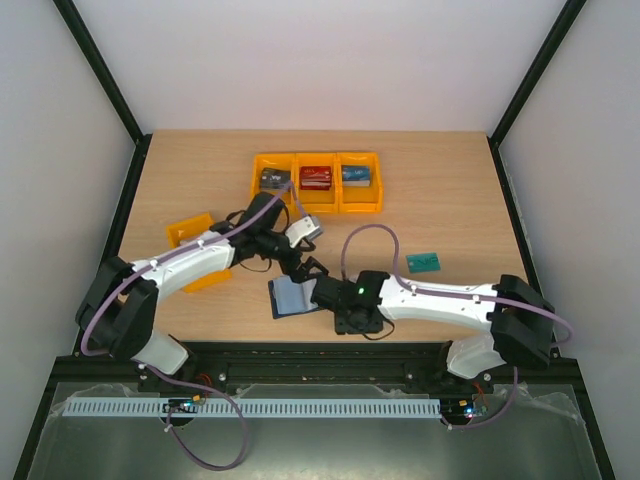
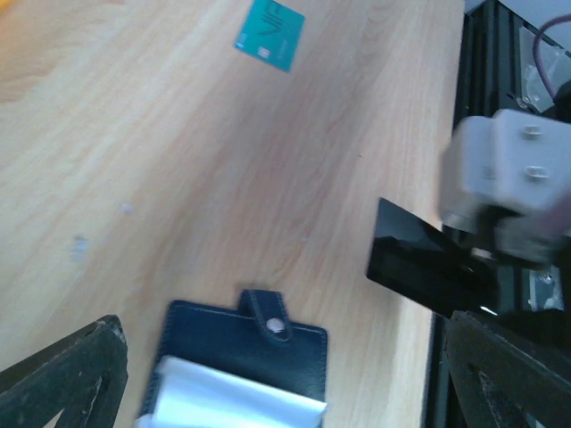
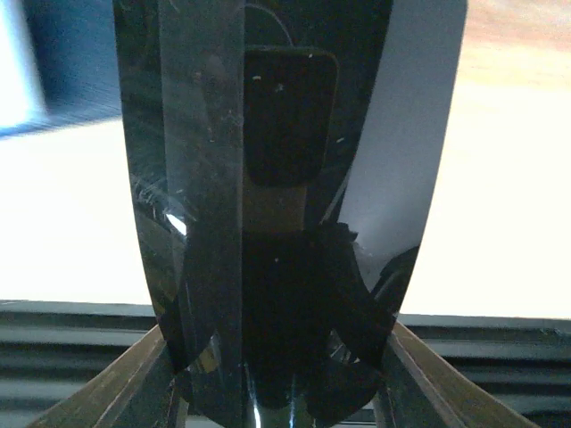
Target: Take the credit cards out of the card holder
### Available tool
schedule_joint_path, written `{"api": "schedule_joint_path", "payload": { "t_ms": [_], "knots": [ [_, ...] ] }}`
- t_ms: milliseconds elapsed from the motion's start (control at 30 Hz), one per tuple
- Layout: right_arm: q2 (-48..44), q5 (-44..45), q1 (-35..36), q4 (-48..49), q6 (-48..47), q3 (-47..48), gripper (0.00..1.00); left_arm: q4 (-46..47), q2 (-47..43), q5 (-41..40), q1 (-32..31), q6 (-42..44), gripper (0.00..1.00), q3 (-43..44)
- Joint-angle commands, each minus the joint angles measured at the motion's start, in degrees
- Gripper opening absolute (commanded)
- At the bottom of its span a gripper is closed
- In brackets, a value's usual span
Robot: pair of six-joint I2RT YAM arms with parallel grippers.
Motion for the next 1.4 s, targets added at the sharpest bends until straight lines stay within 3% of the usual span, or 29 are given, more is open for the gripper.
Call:
{"api": "schedule_joint_path", "payload": {
  "t_ms": [0, 200, 433, 533, 633, 833, 933, 1167, 1367],
  "knots": [
    [-2.2, 3.2, -1.6, -3.4, -9.5, 11.6, 0.44, -12.2, -1.4, 5.4, 8.3, 9.9, 0.98, 8.6],
    [-2.5, -6.9, -6.6, 3.0, -25.3, 23.9, 0.42, -33.8, -7.1, 7.4, 22.1, 31.4, 0.99, 23.3],
    [-0.9, -19.0, -6.8, 5.6, -41.1, 34.2, 0.37, -64.1, -15.8, -2.6, 24.9, 71.0, 0.99, 34.5],
    [-1.0, -21.6, -6.9, 5.9, -44.4, 35.0, 0.36, -65.5, -21.5, -7.3, 25.0, 79.7, 0.99, 36.4],
    [-0.8, -24.4, -6.9, 6.5, -46.1, 34.7, 0.35, -64.4, -27.4, -9.3, 25.0, 96.9, 0.97, 34.4],
    [-1.0, -27.2, -6.8, 7.7, -48.0, 34.3, 0.35, -61.5, -30.5, 3.9, 25.2, 116.5, 0.9, 31.4],
    [-0.5, -27.5, -6.4, 7.3, -48.5, 34.7, 0.35, -59.8, -30.0, 8.1, 25.1, 123.0, 0.85, 28.7],
    [2.2, -28.2, -5.6, 7.8, -50.0, 38.2, 0.35, -55.9, -30.3, 13.7, 24.7, 128.3, 0.81, 23.0],
    [6.4, -28.2, -5.2, 6.6, -52.2, 43.6, 0.34, -50.7, -30.0, 10.8, 23.7, 123.0, 0.73, 21.6]
  ]
}}
